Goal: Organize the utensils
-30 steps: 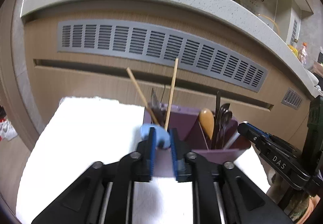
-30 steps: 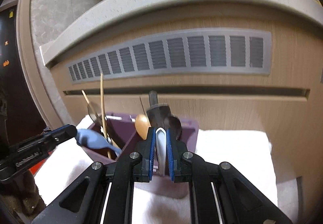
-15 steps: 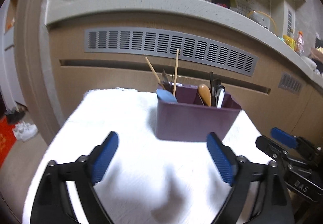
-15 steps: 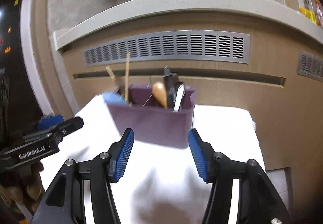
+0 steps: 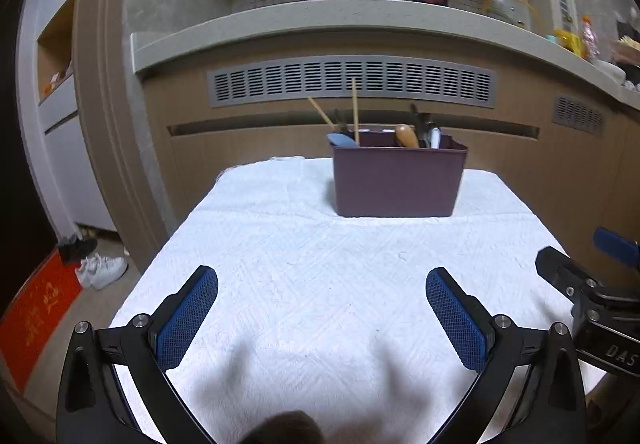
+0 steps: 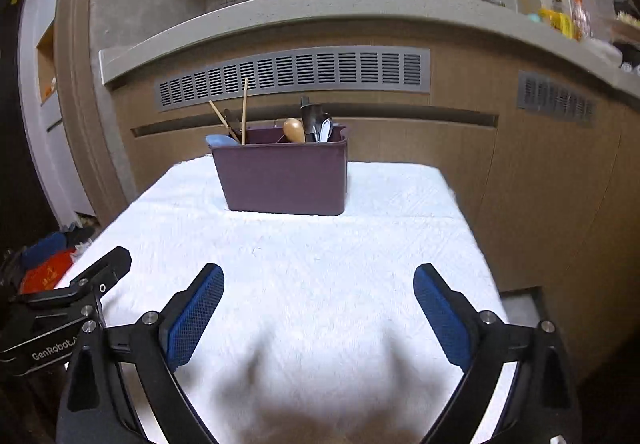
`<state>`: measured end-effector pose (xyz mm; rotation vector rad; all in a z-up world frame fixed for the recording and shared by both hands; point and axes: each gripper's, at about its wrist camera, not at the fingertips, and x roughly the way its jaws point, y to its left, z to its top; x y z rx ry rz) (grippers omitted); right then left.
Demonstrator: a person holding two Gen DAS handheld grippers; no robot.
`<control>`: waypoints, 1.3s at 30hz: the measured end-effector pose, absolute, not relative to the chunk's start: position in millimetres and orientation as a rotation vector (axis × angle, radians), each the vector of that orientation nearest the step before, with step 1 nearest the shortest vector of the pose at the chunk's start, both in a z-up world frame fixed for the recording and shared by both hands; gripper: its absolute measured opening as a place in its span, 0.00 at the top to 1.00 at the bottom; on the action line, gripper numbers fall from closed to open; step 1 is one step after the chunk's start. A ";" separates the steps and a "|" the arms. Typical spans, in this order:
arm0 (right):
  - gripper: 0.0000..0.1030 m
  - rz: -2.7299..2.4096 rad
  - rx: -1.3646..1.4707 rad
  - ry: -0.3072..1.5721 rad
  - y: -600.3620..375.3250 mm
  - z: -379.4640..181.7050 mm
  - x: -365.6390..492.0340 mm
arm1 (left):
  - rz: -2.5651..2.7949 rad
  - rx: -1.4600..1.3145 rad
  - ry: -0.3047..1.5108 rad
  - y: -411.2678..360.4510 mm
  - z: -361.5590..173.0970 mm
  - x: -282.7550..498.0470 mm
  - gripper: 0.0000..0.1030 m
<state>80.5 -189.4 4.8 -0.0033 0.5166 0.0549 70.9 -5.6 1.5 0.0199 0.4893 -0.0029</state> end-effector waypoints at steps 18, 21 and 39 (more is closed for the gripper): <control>0.07 0.014 0.003 0.530 -199.4 1.5 80.5 | -0.025 0.019 0.506 -11.7 5.5 72.7 0.00; 0.06 0.014 0.004 0.532 -199.6 1.4 81.1 | -0.029 0.018 0.508 -11.8 5.4 72.8 0.00; 0.05 0.013 0.004 0.540 -200.8 -0.4 82.5 | -0.029 0.016 0.508 -11.8 4.6 72.7 0.00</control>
